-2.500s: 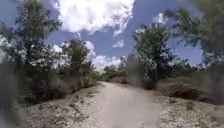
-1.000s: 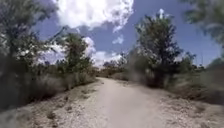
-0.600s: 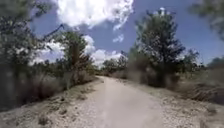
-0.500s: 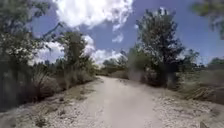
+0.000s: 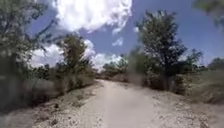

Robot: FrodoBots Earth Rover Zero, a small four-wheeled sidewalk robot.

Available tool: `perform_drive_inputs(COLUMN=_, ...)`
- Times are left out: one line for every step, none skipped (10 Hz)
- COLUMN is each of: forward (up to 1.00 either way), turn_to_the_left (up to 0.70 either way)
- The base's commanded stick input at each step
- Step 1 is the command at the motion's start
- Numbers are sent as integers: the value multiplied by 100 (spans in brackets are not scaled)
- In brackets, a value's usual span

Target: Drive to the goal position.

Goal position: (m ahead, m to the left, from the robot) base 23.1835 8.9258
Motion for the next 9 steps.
perform_drive_inputs(forward=45, turn_to_the_left=0)
perform_drive_inputs(forward=45, turn_to_the_left=0)
perform_drive_inputs(forward=45, turn_to_the_left=0)
perform_drive_inputs(forward=45, turn_to_the_left=0)
perform_drive_inputs(forward=45, turn_to_the_left=0)
perform_drive_inputs(forward=45, turn_to_the_left=0)
perform_drive_inputs(forward=45, turn_to_the_left=0)
perform_drive_inputs(forward=45, turn_to_the_left=0)
perform_drive_inputs(forward=45, turn_to_the_left=0)
